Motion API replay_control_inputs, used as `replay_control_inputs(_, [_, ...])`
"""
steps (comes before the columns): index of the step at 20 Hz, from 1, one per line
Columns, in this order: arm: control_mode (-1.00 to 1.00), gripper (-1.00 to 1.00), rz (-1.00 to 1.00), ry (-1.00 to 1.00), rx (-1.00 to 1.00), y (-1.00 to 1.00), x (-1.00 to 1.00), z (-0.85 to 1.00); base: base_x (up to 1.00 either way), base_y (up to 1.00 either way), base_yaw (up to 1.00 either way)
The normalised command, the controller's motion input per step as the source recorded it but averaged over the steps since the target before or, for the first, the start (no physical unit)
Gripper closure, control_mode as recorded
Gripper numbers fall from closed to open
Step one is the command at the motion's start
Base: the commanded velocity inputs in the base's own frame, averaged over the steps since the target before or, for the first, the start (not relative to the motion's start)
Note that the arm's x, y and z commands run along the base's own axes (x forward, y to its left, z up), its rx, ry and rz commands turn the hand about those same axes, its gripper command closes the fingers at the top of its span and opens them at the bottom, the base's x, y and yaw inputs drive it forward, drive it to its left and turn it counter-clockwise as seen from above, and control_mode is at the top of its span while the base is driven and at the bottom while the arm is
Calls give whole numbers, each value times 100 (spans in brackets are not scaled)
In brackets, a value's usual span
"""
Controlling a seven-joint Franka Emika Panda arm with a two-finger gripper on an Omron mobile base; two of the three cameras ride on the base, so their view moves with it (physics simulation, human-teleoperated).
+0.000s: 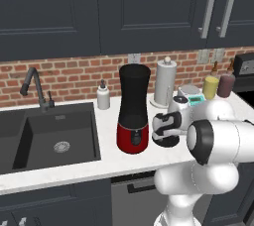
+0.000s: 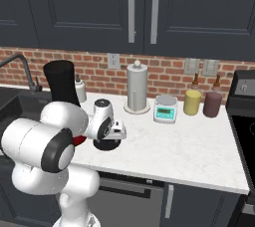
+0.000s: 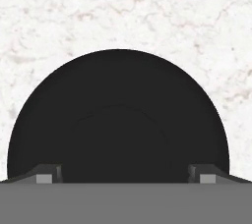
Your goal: Close the lid blender by securely placing the lid on top.
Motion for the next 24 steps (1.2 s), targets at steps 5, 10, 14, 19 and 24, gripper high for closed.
replay_control_inputs(5, [-100,-100,2,0,0,0,15,-11,0,0,0])
replay_control_inputs(10, [-100,-100,2,0,0,0,14,-16,0,0,0])
replay_control_inputs(14, [-100,100,2,0,0,0,8,-25,0,0,0])
replay_control_inputs(19, [-100,100,3,0,0,0,2,-25,0,0,0])
replay_control_inputs(24, [-100,100,1,0,0,0,0,0,0,0,0])
